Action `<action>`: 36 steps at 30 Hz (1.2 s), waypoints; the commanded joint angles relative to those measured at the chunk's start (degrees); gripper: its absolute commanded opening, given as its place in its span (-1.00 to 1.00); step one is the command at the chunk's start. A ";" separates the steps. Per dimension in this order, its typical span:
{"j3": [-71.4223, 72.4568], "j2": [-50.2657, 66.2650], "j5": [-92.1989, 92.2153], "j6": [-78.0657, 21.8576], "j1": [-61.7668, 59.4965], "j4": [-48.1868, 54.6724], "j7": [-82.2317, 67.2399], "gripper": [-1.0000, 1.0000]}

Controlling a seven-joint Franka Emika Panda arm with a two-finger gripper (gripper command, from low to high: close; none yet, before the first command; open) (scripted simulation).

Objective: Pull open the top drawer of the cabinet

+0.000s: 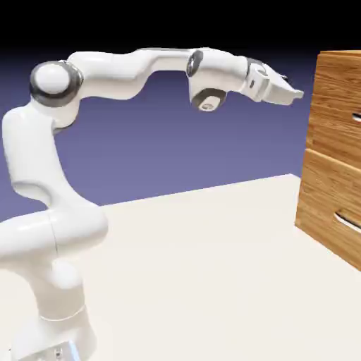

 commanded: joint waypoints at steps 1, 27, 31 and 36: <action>2.00 -0.07 1.99 0.02 -2.08 1.30 -0.69 0.00; 53.95 -2.01 53.79 0.53 -56.07 35.06 -18.53 0.00; 61.94 -2.31 61.75 0.61 -64.37 40.25 -21.27 0.00; 71.93 -2.68 71.71 0.70 -74.76 46.75 -24.71 0.00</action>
